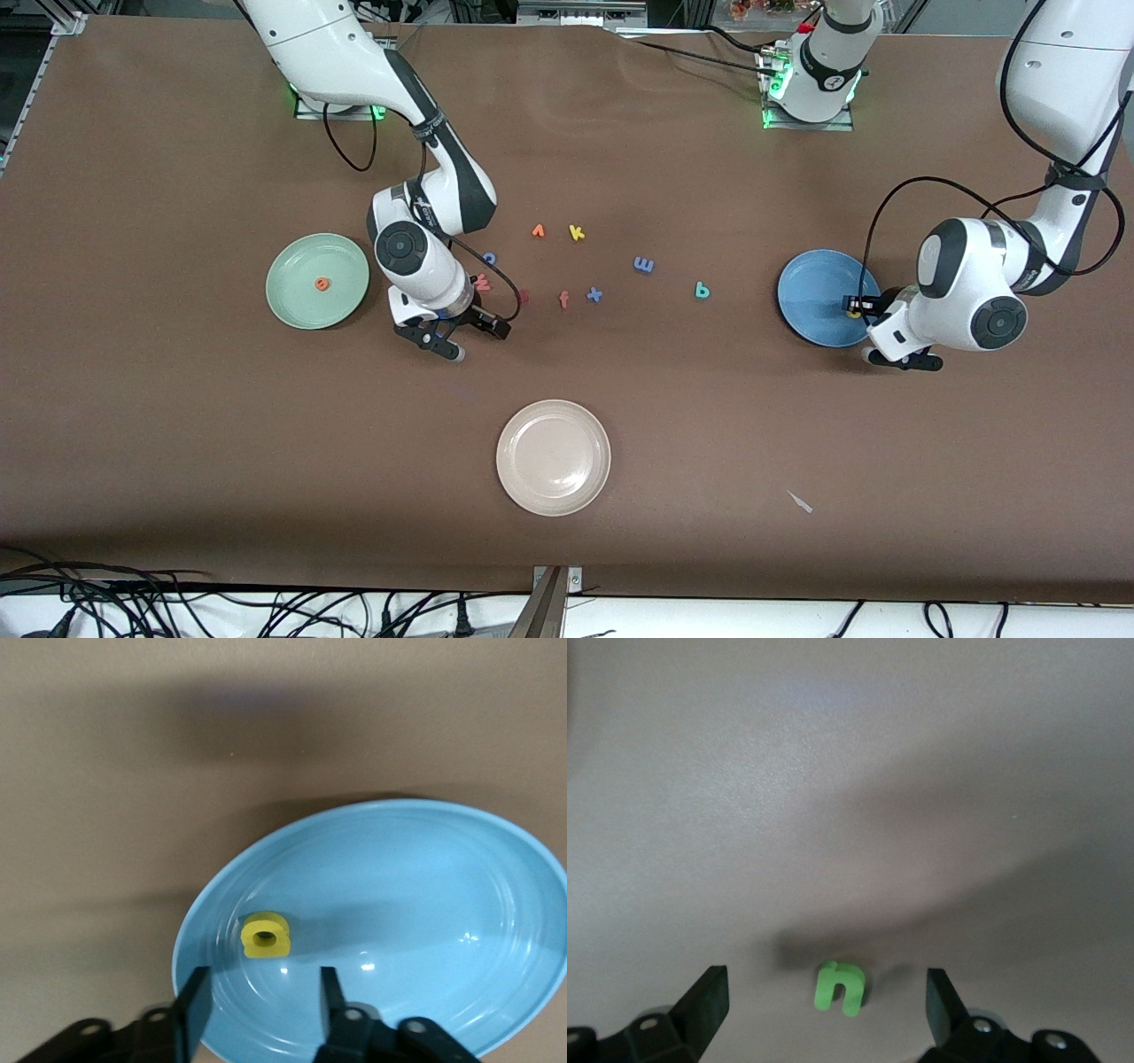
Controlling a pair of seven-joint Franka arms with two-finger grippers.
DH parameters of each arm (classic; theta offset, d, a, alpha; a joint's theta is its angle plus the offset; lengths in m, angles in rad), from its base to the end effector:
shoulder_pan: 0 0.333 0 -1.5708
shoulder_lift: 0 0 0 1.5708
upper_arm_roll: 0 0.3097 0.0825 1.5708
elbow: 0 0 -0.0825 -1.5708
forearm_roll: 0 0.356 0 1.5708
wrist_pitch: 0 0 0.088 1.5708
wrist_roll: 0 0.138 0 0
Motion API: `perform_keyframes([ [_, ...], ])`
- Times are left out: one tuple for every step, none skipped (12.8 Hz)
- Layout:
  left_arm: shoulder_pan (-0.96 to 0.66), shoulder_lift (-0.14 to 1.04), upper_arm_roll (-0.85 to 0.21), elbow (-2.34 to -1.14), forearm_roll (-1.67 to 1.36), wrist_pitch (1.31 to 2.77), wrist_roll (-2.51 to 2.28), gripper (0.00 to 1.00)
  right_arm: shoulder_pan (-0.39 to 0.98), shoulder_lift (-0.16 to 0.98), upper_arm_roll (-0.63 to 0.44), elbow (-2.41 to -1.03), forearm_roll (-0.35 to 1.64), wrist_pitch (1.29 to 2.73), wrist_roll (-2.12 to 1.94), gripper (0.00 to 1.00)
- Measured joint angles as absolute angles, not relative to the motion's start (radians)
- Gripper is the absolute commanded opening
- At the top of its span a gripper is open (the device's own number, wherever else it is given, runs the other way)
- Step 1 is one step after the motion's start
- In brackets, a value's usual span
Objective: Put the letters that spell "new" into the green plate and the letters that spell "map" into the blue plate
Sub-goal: 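Grasp the green letter with the right gripper while the left drops yellow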
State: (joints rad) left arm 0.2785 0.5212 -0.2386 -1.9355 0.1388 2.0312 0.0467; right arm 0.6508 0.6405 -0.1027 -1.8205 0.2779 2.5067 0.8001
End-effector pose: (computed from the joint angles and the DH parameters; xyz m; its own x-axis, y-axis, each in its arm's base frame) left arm 0.5397 0.0320 0.1818 0.9153 -0.0906 -0.3925 -0.0785 -0.9958 0.0467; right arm 0.5382 0.3358 0.1754 0.9005 -0.4318 -0.0523 -0.4350 -0.8938 -0.1096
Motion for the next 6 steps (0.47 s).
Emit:
perform_keyframes([
  [0.278,0.518,-0.242,-1.929,0.139,2.031,0.047,1.0,0.651,0.646,-0.103,-1.82,0.278,2.507,0.8,0.6],
  [0.279,0.513,-0.252,-1.92,0.139,2.028,0.047,1.0,0.653,0.65,-0.103,-1.82,0.278,2.507,0.8,0.52],
  [0.279,0.506,-0.272,-1.91,0.138,2.018,0.042,1.0,0.655,0.653,-0.103,-1.82,0.278,2.507,0.8,0.51],
  [0.279,0.495,-0.297,-1.904,0.13,2.004,0.024,1.0,0.657,0.656,-0.103,-1.82,0.278,2.507,0.8,0.47],
  [0.278,0.482,-0.326,-1.902,0.11,1.992,-0.008,1.0,0.661,0.662,-0.103,-1.82,0.278,2.507,0.8,0.35],
  [0.278,0.47,-0.358,-1.902,0.092,1.983,-0.053,1.0,0.667,0.665,-0.103,-1.82,0.278,2.506,0.8,0.25],
])
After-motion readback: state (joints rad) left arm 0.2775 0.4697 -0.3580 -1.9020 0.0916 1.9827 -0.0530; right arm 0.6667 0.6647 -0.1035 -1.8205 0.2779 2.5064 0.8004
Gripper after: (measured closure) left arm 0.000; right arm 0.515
